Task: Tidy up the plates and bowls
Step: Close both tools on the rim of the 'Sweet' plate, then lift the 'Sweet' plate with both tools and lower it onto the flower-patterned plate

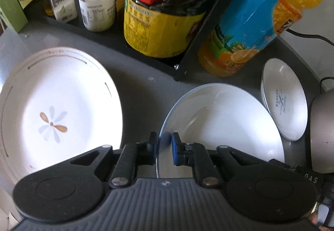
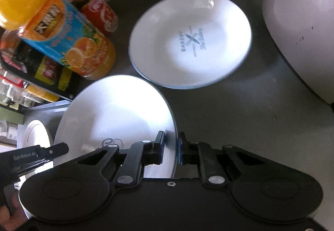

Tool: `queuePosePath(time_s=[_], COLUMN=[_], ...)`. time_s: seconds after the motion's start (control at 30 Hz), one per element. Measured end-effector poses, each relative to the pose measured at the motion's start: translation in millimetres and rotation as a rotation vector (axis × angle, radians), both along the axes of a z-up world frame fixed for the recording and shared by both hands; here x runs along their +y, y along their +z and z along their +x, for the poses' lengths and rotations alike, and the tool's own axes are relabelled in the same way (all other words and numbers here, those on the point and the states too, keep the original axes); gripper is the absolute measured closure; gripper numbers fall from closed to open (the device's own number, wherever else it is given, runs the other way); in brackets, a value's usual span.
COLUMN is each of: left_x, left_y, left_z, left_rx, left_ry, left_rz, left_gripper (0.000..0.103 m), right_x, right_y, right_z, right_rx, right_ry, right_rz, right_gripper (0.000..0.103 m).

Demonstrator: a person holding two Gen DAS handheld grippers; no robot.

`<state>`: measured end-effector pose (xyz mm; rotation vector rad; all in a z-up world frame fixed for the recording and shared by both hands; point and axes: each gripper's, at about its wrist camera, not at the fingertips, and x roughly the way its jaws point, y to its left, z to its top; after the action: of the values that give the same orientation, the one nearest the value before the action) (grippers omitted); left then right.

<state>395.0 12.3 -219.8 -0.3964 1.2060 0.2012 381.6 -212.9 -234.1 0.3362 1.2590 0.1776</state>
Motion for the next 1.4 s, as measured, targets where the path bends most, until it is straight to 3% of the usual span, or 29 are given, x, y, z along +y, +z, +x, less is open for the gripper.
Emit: queuePosePath(time_s=[0.53, 0.87, 1.4], left_x=[21, 29, 76], left_y=[11, 32, 54], left_z=[-7, -12, -40], left_rx=[-0.021, -0.044, -0.078], left_ry=[-0.013, -0.038, 0.031], left_rz=[-0.051, -0.058, -0.093], left_gripper=[0.091, 0.091, 0.091], right_x=[0, 3, 43], right_y=[27, 60, 86], right_z=[-18, -31, -41], right_rx=[-0.101, -0.167, -0.216], right_ry=[0.0, -0.023, 0.034], right_rz=[0.044, 0.071, 0.11], right_gripper=[0.095, 0.096, 0.096])
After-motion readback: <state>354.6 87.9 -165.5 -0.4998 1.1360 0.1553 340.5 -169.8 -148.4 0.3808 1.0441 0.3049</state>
